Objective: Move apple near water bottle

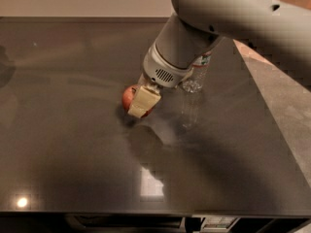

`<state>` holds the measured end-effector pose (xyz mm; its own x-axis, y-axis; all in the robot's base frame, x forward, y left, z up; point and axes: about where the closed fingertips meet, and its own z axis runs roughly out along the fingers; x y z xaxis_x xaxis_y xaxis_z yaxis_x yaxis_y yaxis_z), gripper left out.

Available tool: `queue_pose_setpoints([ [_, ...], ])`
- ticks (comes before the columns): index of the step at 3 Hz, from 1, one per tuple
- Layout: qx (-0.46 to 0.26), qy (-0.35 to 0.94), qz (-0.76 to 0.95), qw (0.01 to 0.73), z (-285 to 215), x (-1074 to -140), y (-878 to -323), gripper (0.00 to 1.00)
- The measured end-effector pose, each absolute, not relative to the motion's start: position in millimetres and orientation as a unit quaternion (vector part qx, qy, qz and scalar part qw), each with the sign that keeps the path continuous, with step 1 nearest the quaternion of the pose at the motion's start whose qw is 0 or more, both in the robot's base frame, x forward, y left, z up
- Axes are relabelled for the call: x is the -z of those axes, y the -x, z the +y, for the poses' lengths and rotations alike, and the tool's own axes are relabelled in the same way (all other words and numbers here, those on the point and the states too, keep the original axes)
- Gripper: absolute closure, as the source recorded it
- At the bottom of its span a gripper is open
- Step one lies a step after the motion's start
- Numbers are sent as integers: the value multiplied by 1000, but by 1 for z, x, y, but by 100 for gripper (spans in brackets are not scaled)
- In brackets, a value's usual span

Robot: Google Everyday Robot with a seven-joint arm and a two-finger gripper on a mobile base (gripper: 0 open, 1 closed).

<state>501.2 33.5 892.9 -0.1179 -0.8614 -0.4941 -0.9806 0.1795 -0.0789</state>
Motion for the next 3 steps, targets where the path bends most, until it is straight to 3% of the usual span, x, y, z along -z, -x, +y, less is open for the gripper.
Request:
queue_pose_setpoints([
  [3, -100, 516, 829, 191, -107, -890, -521, 100],
])
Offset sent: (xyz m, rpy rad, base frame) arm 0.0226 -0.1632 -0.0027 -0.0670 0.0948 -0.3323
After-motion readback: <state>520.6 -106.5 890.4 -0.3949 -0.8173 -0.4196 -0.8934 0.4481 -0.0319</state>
